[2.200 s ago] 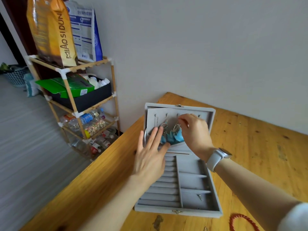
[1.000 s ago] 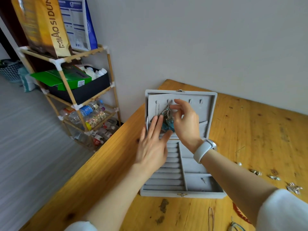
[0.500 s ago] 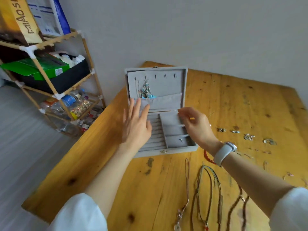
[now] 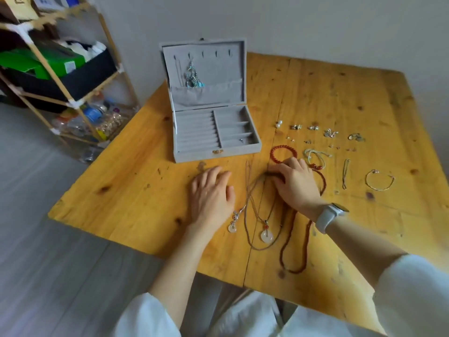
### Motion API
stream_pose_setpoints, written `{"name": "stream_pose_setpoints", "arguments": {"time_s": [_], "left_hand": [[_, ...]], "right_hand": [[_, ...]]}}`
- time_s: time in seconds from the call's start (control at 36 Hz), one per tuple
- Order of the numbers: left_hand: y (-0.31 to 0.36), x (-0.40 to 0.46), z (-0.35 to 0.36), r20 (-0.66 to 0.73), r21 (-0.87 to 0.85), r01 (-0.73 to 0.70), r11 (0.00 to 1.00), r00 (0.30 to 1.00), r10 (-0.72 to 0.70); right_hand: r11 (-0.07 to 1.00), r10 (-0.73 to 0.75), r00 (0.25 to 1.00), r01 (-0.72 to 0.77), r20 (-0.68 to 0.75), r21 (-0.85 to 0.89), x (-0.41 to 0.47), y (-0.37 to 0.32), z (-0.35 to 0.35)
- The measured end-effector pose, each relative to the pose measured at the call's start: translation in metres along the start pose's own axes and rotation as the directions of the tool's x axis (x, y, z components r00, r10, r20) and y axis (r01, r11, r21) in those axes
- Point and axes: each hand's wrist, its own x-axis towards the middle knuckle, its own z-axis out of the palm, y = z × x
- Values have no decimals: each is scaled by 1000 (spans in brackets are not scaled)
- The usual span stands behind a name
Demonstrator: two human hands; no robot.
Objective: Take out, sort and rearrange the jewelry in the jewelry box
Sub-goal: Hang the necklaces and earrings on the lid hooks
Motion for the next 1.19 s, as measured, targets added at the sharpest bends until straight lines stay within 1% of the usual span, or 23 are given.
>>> {"name": "stream_pose_setpoints", "arguments": {"time_s": [0.11,0.19,0.22,0.28,0.33,0.42,0.47,0.58,0.67,0.72,0.75,0.86,0.94,1.0,1.08,1.19], "left_hand": [[1,2,0,31,71,5,997,999,-7],[1,1,-1,34,79,6,997,999,-8],[2,0,-1,39,82,6,997,999,-9],[2,0,-2,39,81,6,997,999,-9],[3,0,-2,30,74,9,997,999,-11],[3,0,-1,26,65,17,998,999,-19],[4,1,-4,31,42,41,998,999,-42],[4,11,-15,133,23,58,998,989,-61],[6,30,-30,162,-53,70,996,985,-60],[8,46,-41,154,-131,71,989,987,-51],[8,56,-48,139,-142,61,988,989,-41],[6,100,-72,54,-65,34,997,998,-31],[2,134,-86,52,7,21,1000,998,-21],[-1,153,-92,64,68,17,998,998,-21],[-8,177,-92,93,140,8,990,995,-21],[-15,200,-82,120,238,-7,971,993,-22]], "right_hand": [[999,26,999,-25,41,-25,4,-5,0],[998,-9,995,15,100,-59,6,-7,-1],[999,-18,994,21,105,-27,6,-8,-3],[990,-14,994,-2,110,141,9,-9,-13],[942,-44,993,5,108,335,11,-13,-27],[878,-113,989,54,96,476,17,-22,-51],[851,-147,985,76,95,519,23,-28,-67],[825,-229,970,150,79,544,41,-40,-99],[819,-240,970,176,48,546,58,-49,-120],[828,-226,974,186,10,529,72,-54,-132],[830,-213,977,190,-17,524,80,-57,-138],[790,-111,980,189,-166,584,120,-70,-157],[742,-28,973,175,-230,647,155,-77,-166],[707,2,967,178,-253,684,177,-81,-169],[667,6,963,198,-270,718,206,-87,-170],[572,2,958,234,-287,786,235,-97,-174]]}}
